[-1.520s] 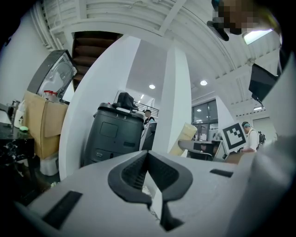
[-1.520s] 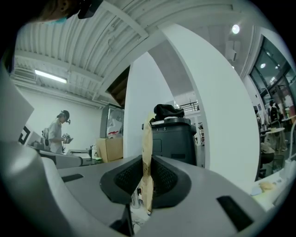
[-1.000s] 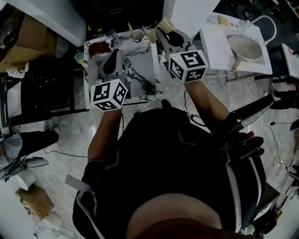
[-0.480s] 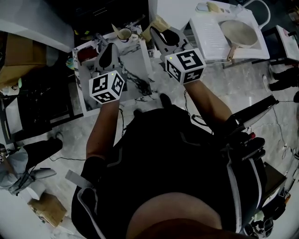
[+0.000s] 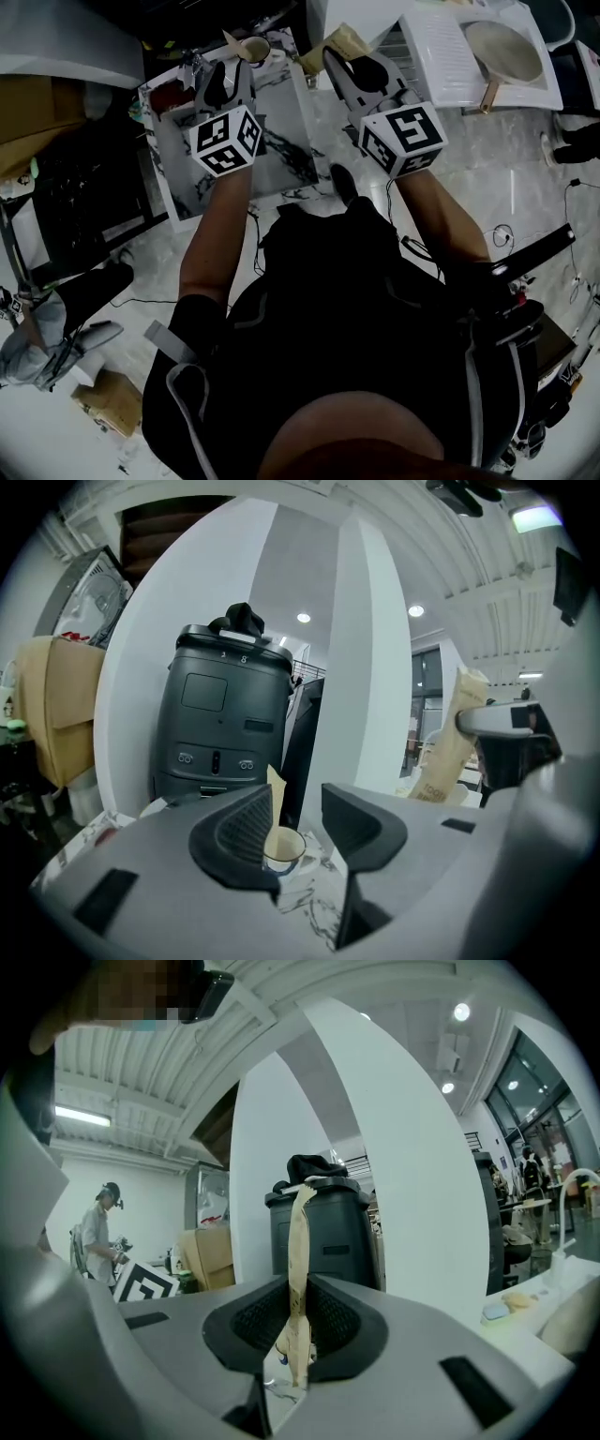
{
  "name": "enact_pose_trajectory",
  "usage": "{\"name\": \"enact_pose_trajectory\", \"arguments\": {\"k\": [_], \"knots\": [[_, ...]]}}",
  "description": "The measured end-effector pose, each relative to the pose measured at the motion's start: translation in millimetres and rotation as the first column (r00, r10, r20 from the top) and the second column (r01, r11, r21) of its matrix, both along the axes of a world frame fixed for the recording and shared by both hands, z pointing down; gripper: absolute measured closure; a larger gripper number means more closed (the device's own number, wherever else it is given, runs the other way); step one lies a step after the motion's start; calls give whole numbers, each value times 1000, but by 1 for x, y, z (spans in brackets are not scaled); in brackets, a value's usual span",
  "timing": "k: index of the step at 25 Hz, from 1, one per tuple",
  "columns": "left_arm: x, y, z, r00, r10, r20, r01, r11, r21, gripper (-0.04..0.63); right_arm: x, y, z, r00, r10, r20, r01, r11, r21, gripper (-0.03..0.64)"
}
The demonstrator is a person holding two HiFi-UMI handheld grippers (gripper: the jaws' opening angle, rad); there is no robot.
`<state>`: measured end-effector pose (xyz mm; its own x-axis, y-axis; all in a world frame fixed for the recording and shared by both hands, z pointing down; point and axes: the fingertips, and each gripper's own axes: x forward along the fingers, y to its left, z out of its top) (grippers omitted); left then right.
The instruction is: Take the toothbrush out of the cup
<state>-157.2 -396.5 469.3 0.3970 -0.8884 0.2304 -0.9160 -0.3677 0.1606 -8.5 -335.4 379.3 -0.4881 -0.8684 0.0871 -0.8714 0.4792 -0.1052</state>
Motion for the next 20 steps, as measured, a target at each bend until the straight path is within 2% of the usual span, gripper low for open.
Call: {"name": "enact_pose_trajectory", "arguments": {"k": [6,12,20], "knots": [[1,-33,27,999,-41,-8,40,999,-26,436,1,0,15,1000,23,-19,-23,1000,12,557],[9,-53,55,998,-47,40,48,998,-39,436,2,3,32,1000,19,-19,-19,1000,-20,557],[8,-70,69,998,-58,39,59,998,-14,440,11,5,50,998,50,-26,-51,997,-53,557]]}}
